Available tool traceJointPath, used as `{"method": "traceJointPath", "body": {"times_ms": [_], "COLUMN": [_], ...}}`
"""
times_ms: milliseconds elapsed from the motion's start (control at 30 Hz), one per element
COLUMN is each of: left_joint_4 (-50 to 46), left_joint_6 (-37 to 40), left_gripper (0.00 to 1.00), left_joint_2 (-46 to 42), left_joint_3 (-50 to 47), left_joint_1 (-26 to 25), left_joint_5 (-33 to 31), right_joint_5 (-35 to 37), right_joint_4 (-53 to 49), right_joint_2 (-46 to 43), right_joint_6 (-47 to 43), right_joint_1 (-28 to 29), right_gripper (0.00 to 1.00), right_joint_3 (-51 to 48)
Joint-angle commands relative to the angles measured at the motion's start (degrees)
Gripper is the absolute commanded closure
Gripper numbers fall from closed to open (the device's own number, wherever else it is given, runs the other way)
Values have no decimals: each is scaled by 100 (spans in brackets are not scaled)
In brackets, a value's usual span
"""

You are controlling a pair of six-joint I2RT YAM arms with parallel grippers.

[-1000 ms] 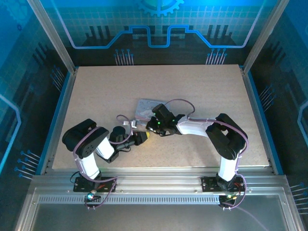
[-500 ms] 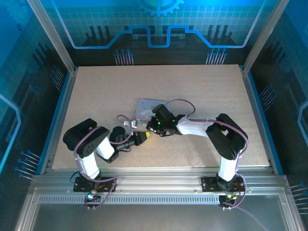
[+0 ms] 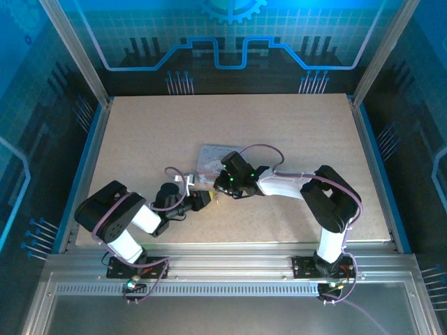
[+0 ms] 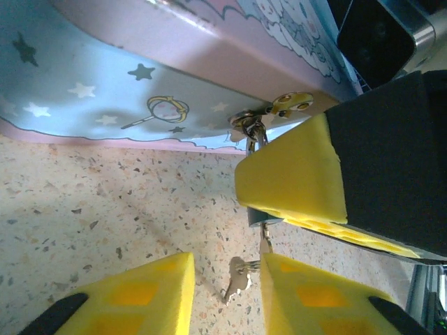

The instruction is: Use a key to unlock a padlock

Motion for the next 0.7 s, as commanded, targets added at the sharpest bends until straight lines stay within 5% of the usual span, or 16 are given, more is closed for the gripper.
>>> {"method": "traceJointPath", "body": {"times_ms": [0, 667], "left_joint_4": [46, 654], "left_joint_6": [64, -97], "left_gripper": [71, 74], "left_joint_2": [-101, 639], "left_joint_3": [72, 360], "left_joint_1": [3, -265], "left_joint_5": [215, 216], "right_joint_5": [-116, -177], "right_joint_4": [-374, -304], "right_joint_2": [-39, -38], "right_joint_6": [122, 162], "right_joint_1": [73, 72], "right_gripper": [100, 100], "right_joint_3": [-56, -54]}}
